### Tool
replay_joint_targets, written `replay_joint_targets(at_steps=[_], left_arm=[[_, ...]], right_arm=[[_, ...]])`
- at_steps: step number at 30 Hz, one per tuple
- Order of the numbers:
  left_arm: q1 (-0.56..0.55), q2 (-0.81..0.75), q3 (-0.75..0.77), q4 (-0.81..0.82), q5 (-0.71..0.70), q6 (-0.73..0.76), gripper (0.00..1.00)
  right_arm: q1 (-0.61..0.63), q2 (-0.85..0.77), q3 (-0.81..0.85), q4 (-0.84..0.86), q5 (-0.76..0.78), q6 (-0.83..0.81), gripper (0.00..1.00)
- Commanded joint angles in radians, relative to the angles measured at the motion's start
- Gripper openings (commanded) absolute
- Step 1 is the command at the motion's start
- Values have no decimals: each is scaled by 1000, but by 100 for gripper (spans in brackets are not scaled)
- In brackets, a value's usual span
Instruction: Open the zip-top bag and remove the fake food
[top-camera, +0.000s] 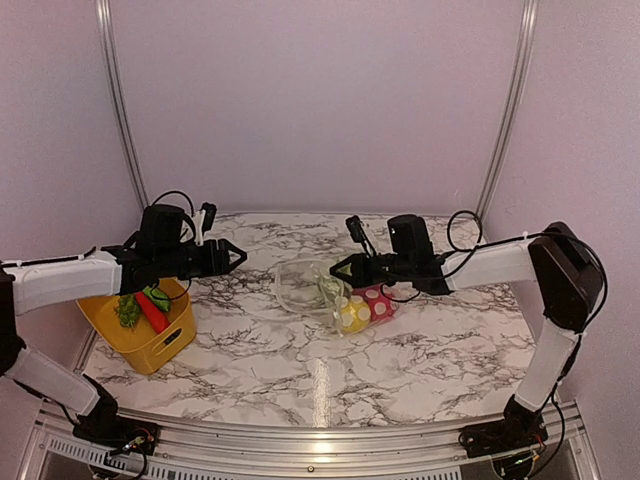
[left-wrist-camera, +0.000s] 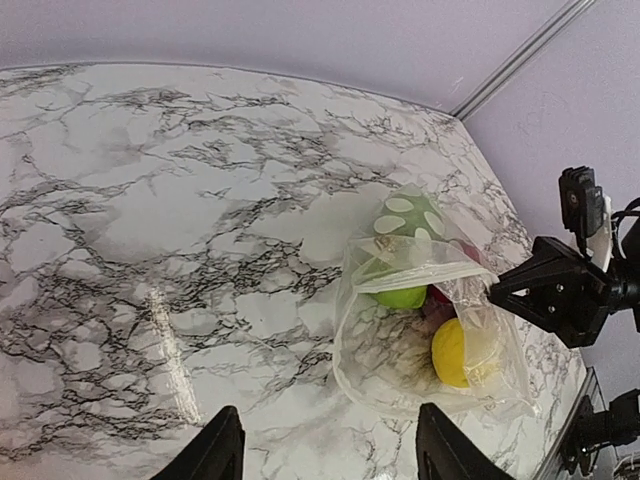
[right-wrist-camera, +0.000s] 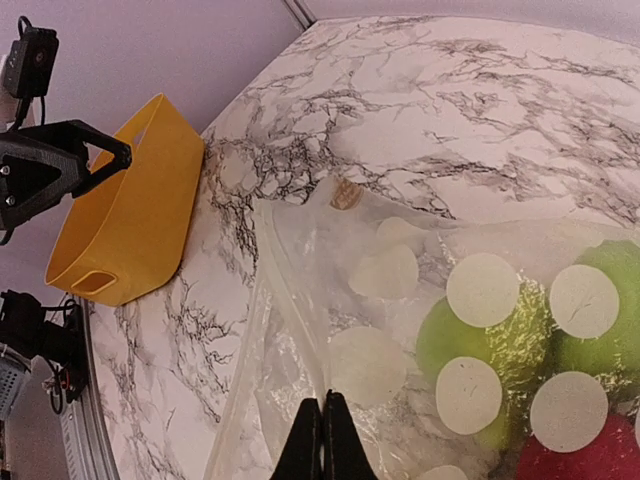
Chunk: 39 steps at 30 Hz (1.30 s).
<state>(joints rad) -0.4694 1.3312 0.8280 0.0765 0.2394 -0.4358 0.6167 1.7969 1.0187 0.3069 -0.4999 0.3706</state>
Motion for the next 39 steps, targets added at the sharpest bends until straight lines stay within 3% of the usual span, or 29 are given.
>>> replay_joint_targets(at_steps=[1,11,22,29,39], left_arm=[[-98,150,43,260,32,-63,58],[-204,485,210,444,88,-169,45],[-225,697,331,483,114,-233,43],[-229,765,355,534,136,-269,54],[-258,871,460,467,111,-226,73]], right_arm=[[1,-43,56,16,-15,13,0],[25,-70,90,-8,-18,10,0],[93,-71,166,-23,-24,13,0],[104,-62,179,-18,-24,18,0],[92,-65,107,-16,41,19,0]])
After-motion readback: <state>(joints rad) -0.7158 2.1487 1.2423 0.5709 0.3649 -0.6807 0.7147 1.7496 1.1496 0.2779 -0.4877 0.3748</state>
